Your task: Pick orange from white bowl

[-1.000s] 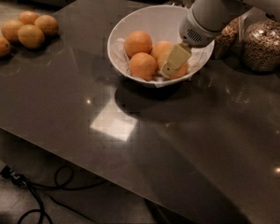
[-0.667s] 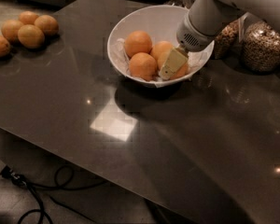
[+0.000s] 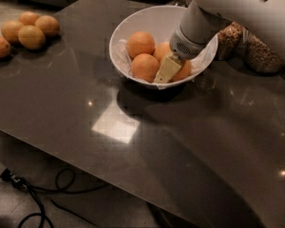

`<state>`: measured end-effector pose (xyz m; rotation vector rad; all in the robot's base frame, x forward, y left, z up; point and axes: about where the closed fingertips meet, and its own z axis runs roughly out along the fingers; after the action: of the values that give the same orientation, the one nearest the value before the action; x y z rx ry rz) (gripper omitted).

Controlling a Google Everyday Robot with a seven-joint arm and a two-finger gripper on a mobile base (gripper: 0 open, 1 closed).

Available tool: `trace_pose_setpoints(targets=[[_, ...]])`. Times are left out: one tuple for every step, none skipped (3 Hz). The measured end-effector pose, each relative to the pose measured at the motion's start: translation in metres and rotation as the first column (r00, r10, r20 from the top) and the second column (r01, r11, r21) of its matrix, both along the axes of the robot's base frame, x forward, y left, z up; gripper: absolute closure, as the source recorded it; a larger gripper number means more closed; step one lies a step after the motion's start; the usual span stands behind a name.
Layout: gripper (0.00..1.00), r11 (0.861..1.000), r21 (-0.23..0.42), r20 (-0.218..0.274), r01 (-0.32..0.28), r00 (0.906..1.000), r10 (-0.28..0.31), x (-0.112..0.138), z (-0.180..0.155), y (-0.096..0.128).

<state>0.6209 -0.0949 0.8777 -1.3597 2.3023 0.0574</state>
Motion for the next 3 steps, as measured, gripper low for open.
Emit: trace_pose_setpoints(targets=[[0.29, 1.000, -0.002, -0.008, -0.002, 1.0000, 0.002, 0.0012, -0.0023, 0.0007], [0.46, 1.000, -0.005, -0.014, -0.003, 0.9999, 0.003, 0.0020, -0.0046, -0.0001], [0.70, 1.000, -0.005, -0.014, -0.003, 0.9999, 0.003, 0.0020, -0.0046, -0.0001]])
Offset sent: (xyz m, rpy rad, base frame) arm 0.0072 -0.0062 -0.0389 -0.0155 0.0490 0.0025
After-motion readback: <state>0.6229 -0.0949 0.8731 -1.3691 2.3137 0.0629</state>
